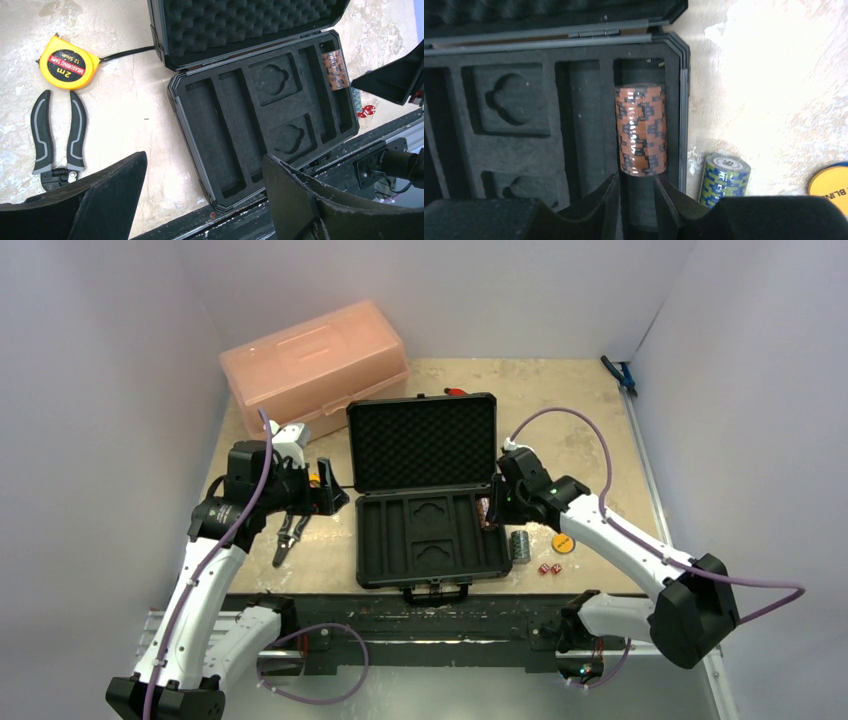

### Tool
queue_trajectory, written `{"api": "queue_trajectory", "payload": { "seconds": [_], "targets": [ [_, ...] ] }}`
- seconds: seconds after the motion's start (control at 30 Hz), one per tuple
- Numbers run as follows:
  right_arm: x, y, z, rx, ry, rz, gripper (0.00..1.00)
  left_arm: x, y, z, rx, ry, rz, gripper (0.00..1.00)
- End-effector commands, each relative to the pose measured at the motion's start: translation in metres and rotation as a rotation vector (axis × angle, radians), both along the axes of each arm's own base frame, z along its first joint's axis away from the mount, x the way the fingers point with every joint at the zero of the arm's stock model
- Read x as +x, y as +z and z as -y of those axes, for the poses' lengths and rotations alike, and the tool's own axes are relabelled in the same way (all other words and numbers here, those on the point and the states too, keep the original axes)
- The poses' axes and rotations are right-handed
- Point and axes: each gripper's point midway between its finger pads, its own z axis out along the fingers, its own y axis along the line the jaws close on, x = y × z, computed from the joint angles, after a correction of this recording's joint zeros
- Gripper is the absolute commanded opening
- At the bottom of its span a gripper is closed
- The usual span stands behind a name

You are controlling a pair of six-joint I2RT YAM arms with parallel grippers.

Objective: Pack up texas hold em set

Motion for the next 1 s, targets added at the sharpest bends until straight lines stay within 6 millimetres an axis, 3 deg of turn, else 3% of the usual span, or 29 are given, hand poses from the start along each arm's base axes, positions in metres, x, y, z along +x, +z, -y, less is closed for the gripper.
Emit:
{"api": "queue_trajectory", "payload": {
  "seconds": [0.0,0.3,0.97],
  "targets": [
    [-0.017,-0.008,-0.004,0.022,0.002,-0.045,0.33,0.001,0.001,0.002,0.008,-0.025,0.016,0.85],
    [-0.02,-0.023,-0.007,-0.005,-0.001,-0.065,0.18,0.0,0.002,0.002,0.006,-0.027,0.017,0.85],
    [0.013,-0.038,-0.008,-0.105,-0.04,-0.031,0.14,0.0,0.002,0.002,0.006,-0.027,0.02,0.84]
  ]
}}
